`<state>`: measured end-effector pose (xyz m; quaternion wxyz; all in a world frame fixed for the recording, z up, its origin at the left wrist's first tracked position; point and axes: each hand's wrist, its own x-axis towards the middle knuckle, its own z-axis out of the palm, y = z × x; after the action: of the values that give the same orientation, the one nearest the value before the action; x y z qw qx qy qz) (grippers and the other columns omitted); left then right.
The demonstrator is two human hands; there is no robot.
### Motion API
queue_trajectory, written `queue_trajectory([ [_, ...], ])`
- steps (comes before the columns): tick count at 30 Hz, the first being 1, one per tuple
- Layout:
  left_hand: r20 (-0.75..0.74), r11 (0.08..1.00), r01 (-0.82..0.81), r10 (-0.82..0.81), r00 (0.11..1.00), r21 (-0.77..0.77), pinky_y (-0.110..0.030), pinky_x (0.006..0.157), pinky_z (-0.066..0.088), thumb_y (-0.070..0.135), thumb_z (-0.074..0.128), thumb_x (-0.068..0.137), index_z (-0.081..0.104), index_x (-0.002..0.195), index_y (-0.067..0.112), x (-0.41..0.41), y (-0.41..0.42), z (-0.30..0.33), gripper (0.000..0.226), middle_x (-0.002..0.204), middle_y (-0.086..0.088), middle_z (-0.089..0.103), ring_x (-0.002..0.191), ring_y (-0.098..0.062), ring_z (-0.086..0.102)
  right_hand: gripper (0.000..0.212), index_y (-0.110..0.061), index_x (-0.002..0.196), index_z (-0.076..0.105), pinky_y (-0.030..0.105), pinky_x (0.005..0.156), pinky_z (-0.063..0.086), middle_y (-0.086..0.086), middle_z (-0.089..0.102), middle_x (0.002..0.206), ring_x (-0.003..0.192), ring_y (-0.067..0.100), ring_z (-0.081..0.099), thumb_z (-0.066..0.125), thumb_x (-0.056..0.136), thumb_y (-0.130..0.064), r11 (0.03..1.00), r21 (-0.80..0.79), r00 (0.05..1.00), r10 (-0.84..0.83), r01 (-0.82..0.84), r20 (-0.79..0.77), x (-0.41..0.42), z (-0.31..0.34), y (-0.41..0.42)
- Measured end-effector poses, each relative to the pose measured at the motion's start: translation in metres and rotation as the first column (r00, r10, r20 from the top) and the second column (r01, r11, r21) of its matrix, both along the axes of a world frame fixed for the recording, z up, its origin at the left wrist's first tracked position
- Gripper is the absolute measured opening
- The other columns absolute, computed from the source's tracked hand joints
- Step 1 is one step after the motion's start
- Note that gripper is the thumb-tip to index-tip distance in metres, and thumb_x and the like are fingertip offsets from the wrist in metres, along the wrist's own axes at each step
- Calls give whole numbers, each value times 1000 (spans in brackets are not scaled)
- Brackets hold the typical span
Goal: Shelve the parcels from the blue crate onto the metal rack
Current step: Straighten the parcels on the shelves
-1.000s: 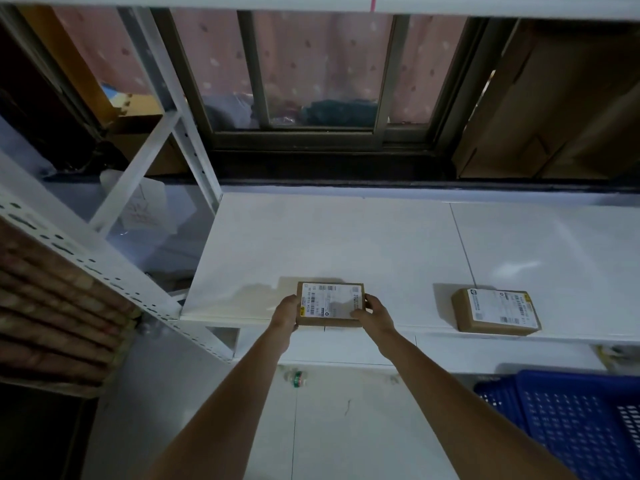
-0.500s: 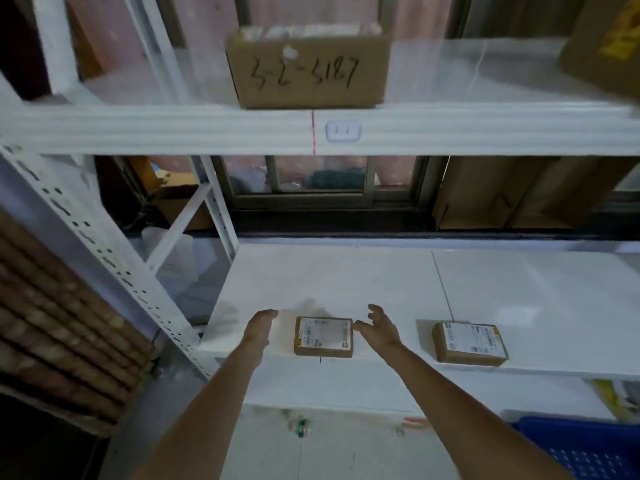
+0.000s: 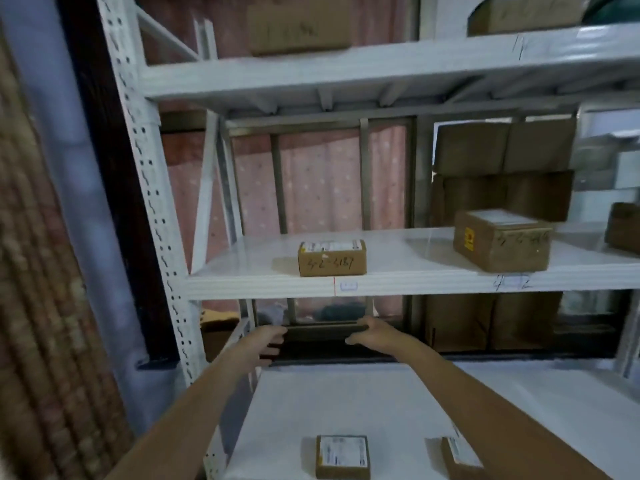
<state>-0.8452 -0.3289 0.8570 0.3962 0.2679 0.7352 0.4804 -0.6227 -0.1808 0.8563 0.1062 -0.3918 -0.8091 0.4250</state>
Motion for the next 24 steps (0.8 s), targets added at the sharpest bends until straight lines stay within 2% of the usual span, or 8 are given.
queue_trajectory([
  [3, -94, 994, 79, -71, 993, 82, -32, 78, 46, 38, 59, 89, 63, 99, 18, 1, -22, 62, 23, 105, -1, 63, 92, -17, 60, 18, -29, 102, 58, 23, 82, 46, 0, 56, 118, 96, 9, 54, 67, 87, -35, 993, 117, 997, 25, -16, -75, -1, 65, -28],
  [5, -169, 985, 103, -79, 982, 135, -30, 73, 45, 34, 57, 90, 61, 99, 16, 3, -34, 99, 20, 104, -3, 62, 89, -18, 59, 33, -23, 114, 58, 26, 83, 46, -2, 55, 116, 101, 14, 55, 68, 86, -36, 985, 170, 995, 18, -1, -100, -2, 101, -44],
  [7, -225, 977, 117, -75, 971, 176, -33, 82, 46, 35, 55, 92, 59, 108, 15, 7, -42, 136, 26, 111, -3, 62, 99, -21, 58, 49, -21, 128, 54, 31, 87, 46, -3, 56, 121, 108, 18, 53, 69, 84, -37, 977, 211, 993, -7, 32, -119, -5, 138, -57],
  [10, -311, 962, 128, -49, 949, 239, -37, 91, 46, 33, 51, 94, 56, 118, 11, 12, -48, 192, 33, 117, -5, 61, 106, -23, 57, 55, -18, 131, 50, 31, 80, 42, 2, 53, 125, 105, 18, 49, 68, 84, -39, 953, 288, 983, -41, 92, -179, -8, 193, -66],
  [14, -417, 903, 119, 72, 906, 413, -35, 90, 47, 26, 48, 95, 56, 118, 8, 15, -41, 262, 31, 116, -7, 62, 104, -21, 59, 58, -16, 135, 48, 33, 90, 42, 5, 51, 134, 112, 21, 49, 67, 85, -38, 911, 378, 940, -31, 167, -341, -10, 263, -65],
  [16, -454, 861, 118, 140, 880, 495, -33, 86, 47, 25, 47, 95, 57, 114, 9, 15, -33, 290, 27, 113, -6, 62, 104, -21, 58, 53, -16, 132, 50, 31, 89, 41, 4, 53, 130, 106, 18, 50, 66, 86, -37, 874, 449, 916, 8, 189, -402, -9, 293, -61],
  [19, -500, 794, 127, 241, 832, 595, -33, 81, 43, 26, 49, 93, 57, 106, 10, 7, -17, 329, 22, 108, -8, 60, 102, -23, 56, 42, -16, 124, 52, 26, 74, 44, 2, 58, 112, 92, 15, 56, 64, 87, -32, 756, 588, 864, 57, 289, -500, -8, 334, -50],
  [24, -561, 689, 60, 532, 634, 722, -33, 82, 38, 37, 50, 88, 52, 103, 17, -14, 7, 404, 25, 105, -6, 55, 100, -27, 51, 53, -13, 133, 46, 34, 89, 45, 6, 58, 126, 111, 23, 56, 61, 89, -38, 499, 722, 799, 93, 479, -595, -10, 392, -8],
])
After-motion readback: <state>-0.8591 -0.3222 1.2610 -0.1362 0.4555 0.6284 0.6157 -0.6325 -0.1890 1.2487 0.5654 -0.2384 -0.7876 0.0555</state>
